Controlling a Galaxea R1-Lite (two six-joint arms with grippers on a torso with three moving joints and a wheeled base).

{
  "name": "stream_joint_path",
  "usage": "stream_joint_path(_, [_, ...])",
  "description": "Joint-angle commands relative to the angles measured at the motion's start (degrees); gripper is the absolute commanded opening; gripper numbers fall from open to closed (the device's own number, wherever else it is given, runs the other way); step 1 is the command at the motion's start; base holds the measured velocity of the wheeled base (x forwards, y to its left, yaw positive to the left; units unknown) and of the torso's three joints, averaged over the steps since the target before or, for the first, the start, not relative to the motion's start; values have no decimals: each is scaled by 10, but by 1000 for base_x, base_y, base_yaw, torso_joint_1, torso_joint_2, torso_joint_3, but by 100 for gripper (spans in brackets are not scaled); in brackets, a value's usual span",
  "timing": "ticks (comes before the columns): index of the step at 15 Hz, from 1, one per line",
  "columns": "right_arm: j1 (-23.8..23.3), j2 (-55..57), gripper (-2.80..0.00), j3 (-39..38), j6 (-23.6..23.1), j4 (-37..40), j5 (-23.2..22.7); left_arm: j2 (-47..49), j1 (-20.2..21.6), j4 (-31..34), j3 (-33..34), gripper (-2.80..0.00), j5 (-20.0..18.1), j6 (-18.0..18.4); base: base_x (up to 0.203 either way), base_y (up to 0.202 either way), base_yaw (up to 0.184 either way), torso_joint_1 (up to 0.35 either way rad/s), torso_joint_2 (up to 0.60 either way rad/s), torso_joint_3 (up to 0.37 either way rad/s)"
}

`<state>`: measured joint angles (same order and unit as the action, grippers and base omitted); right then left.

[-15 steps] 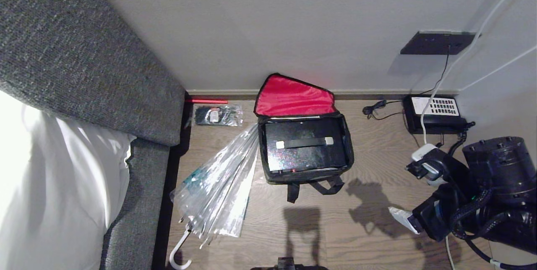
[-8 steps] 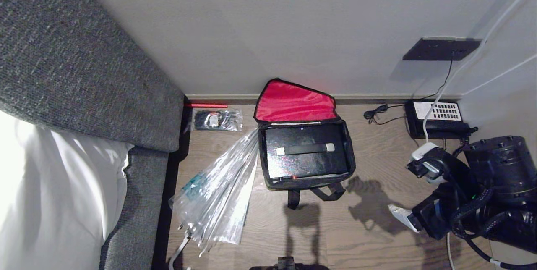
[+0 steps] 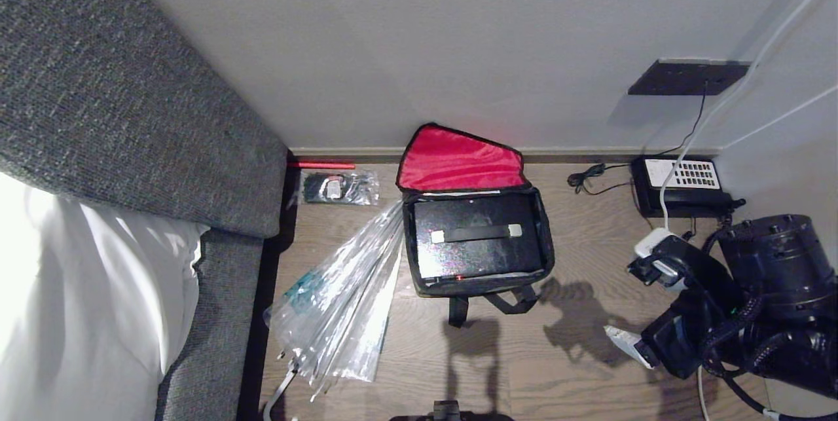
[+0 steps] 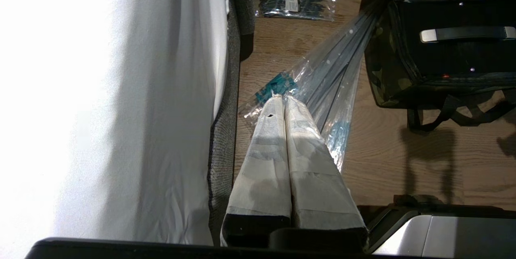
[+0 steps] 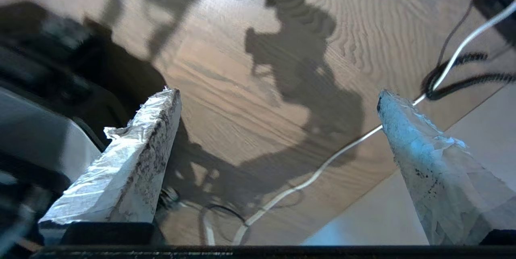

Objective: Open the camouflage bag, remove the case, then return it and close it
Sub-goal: Grip the handle

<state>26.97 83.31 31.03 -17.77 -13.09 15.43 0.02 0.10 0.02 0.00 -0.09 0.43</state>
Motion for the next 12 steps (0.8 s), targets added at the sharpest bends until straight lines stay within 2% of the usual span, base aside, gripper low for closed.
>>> stream_joint_path(1, [3, 25, 0, 3, -26, -1, 2, 0, 0, 0, 0, -280, 0, 0, 0, 0, 0, 0, 0, 0])
stream_joint_path(4, [10, 89, 0, 22, -80, -24, 50, 0, 0, 0, 0, -280, 0, 0, 0, 0, 0, 0, 0, 0])
stream_joint_path(6, [14, 165, 0, 30, -96, -90, 82, 0, 0, 0, 0, -280, 0, 0, 0, 0, 0, 0, 0, 0])
stream_joint_path(8, [21, 257, 0, 34, -135, -227, 118, 0, 0, 0, 0, -280, 0, 0, 0, 0, 0, 0, 0, 0])
stream_joint_path(9, [30, 298, 0, 36, -180, -335, 137, 0, 0, 0, 0, -280, 0, 0, 0, 0, 0, 0, 0, 0])
stream_joint_path(11, [51, 368, 0, 54, -275, -486, 136, 0, 0, 0, 0, -280, 0, 0, 0, 0, 0, 0, 0, 0])
stream_joint_path(12, [60, 392, 0, 71, -306, -526, 123, 0, 1, 0, 0, -280, 0, 0, 0, 0, 0, 0, 0, 0])
